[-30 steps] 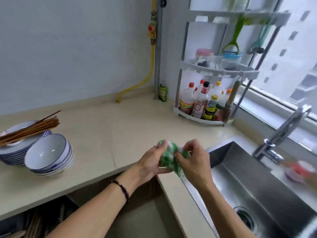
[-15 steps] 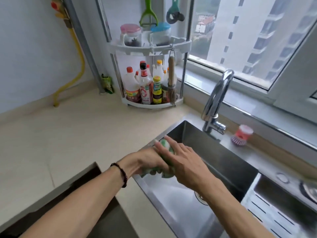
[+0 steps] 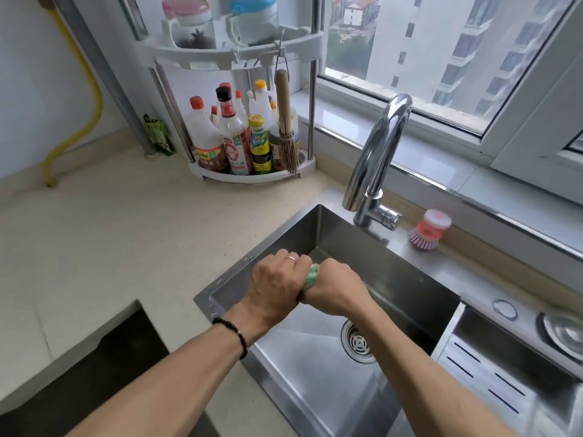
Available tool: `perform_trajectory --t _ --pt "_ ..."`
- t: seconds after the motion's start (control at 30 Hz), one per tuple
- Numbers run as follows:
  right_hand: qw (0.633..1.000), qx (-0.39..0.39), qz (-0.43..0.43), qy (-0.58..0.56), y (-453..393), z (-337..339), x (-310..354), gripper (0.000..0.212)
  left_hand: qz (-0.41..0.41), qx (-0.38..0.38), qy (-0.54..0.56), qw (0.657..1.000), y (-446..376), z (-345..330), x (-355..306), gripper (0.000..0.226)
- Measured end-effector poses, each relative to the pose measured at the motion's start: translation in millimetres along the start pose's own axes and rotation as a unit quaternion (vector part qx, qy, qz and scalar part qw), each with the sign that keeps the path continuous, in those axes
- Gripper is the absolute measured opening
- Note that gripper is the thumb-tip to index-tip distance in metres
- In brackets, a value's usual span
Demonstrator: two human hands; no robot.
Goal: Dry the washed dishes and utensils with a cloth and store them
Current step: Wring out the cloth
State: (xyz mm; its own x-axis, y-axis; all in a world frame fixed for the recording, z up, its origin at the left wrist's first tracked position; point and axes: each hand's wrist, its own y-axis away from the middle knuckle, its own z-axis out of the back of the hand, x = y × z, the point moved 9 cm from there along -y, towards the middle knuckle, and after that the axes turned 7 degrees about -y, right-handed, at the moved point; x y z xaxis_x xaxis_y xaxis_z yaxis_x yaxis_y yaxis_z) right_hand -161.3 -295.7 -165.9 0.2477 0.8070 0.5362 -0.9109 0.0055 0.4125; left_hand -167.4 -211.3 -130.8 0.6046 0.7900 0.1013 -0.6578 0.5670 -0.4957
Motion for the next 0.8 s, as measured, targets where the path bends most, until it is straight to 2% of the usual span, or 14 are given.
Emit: perform_trajectory --t 0.07,0.13,0.17,0.2,0.27,0.33,0.4,0.47,0.5,0.53,0.57,0.67,0.73,0.8 --pt "0.995 0.063 -0.039 -0.066 -7 -10 -12 0.022 0.022 0.017 0.041 0.999 4 -10 -2 0.02" --pt "0.989 0.069 -0.039 -0.121 -9 -8 -18 0.018 0.087 0.125 0.078 0.985 5 -32 7 0.027" --pt "0.987 0.049 -0.018 -0.15 -11 -6 -18 0.024 0.136 0.192 0.075 0.969 8 -45 17 0.025" --pt "0.985 0.015 0.017 -0.169 -11 -2 -17 0.044 0.197 0.248 0.087 0.945 12 -55 29 0.022" --pt "0.981 -0.065 0.124 -0.136 -3 1 -10 0.089 0.326 0.319 0.207 0.866 23 -75 44 0.017" --pt "0.965 -0.122 0.231 0.031 7 -9 0 0.105 0.368 0.39 0.374 0.756 29 -88 33 0.018" --pt "0.904 -0.187 0.341 0.177 20 -21 9 0.093 0.302 0.492 0.477 0.662 31 -83 3 0.022" --pt "0.848 -0.238 0.423 0.211 28 -20 14 0.063 0.247 0.551 0.507 0.614 34 -72 -17 0.034" --pt "0.836 -0.259 0.436 0.208 27 -16 15 0.049 0.237 0.553 0.503 0.62 32 -71 -20 0.039" --pt "0.839 -0.267 0.425 0.211 23 -11 16 0.036 0.233 0.542 0.478 0.65 28 -73 -19 0.04" --pt "0.85 -0.258 0.404 0.219 15 -6 17 0.026 0.23 0.522 0.428 0.701 22 -74 -16 0.039" --pt "0.921 -0.135 0.292 0.221 -13 -6 10 0.027 0.203 0.438 0.199 0.853 2 -71 2 0.023" --pt "0.961 -0.05 0.217 0.164 -23 -11 2 0.022 0.144 0.389 0.066 0.907 -8 -59 5 0.015" --pt "0.982 0.004 0.164 0.098 -30 -17 -5 0.016 0.069 0.354 -0.008 0.933 -14 -55 0 0.004"
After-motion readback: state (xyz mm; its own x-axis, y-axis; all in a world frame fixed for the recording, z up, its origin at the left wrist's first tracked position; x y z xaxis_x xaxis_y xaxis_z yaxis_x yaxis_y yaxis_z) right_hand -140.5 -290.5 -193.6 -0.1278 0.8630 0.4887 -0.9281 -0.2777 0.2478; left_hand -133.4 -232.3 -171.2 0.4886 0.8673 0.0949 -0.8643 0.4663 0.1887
